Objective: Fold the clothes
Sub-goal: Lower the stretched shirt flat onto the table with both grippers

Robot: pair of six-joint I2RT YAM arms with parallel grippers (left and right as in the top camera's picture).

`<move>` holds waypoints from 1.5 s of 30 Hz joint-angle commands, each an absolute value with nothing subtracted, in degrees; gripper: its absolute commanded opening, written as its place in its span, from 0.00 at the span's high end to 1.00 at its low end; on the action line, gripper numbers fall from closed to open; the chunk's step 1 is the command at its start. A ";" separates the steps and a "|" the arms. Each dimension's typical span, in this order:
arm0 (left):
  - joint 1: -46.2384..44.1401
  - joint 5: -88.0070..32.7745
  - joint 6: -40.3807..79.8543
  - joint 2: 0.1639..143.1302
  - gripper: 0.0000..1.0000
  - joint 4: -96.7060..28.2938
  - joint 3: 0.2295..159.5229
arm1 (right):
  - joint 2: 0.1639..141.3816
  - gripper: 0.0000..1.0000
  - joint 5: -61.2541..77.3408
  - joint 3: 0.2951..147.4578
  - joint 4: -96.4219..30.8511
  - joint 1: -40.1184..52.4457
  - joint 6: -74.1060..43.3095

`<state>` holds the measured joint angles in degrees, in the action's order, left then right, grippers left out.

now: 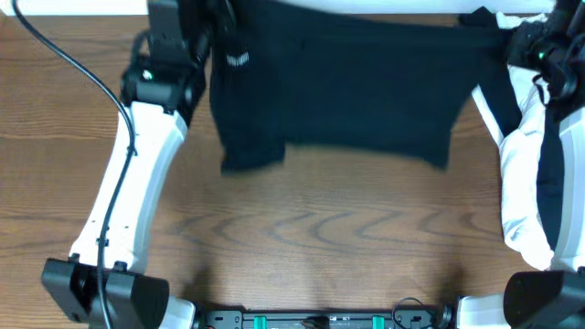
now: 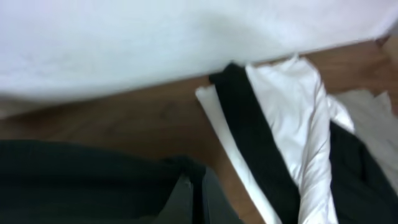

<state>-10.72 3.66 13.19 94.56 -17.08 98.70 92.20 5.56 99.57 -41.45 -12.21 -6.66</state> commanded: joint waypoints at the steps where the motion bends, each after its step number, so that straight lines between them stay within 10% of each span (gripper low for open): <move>1: -9.26 1.63 11.99 91.05 0.94 -19.20 107.83 | 89.78 0.99 3.16 105.82 -42.98 -12.10 -7.62; 15: -9.08 -1.13 12.75 90.11 0.94 -69.17 102.04 | 92.27 0.99 -7.55 102.61 -73.89 -12.08 -5.37; 45: -9.08 -10.55 12.71 90.11 0.94 -78.35 81.21 | 92.60 0.99 -6.46 76.14 -73.69 -14.61 -5.76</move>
